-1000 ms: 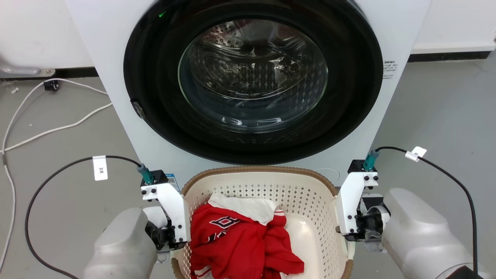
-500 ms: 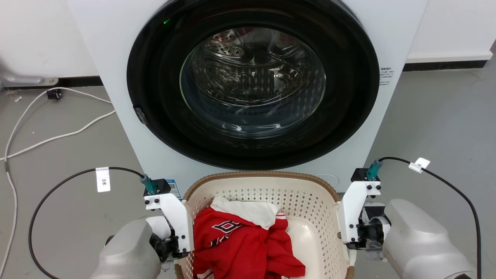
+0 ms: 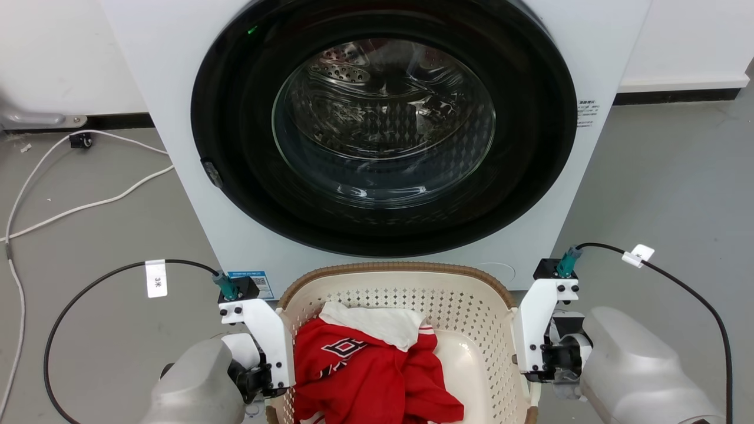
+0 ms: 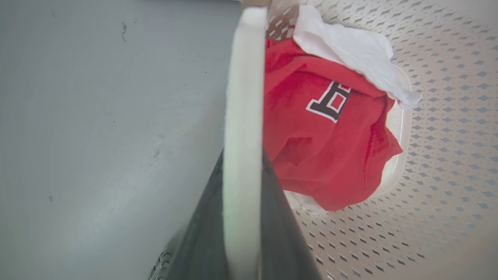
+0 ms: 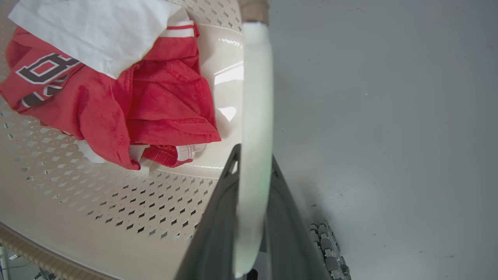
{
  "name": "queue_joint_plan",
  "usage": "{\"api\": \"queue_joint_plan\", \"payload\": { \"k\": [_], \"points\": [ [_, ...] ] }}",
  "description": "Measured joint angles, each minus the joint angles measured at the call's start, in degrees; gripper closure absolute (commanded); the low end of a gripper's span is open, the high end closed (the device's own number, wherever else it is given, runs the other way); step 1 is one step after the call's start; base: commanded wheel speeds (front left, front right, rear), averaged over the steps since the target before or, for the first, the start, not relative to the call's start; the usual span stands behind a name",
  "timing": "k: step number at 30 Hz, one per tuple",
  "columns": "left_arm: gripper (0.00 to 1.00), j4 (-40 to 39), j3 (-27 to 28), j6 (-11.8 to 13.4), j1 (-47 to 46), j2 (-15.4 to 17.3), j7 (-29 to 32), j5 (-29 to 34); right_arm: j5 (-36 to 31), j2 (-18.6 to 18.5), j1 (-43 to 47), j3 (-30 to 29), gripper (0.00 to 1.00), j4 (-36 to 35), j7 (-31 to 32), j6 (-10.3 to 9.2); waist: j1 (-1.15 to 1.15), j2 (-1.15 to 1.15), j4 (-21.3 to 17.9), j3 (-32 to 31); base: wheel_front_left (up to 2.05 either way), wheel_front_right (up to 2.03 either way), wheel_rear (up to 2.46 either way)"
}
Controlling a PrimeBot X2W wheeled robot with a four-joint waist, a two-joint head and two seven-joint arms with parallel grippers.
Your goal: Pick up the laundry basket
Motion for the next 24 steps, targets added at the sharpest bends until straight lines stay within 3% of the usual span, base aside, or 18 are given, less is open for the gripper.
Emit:
{"api": "queue_joint_plan", "payload": {
  "k": [24],
  "points": [
    [1.0,0.4,-2.1,0.0,0.0,0.2,-1.3,-1.9,0.0,0.3,0.0,-0.4,1.0,0.2,-0.4,0.0,0.0,0.0,-0.1,0.2,0.0,0.0,0.0]
  ]
}}
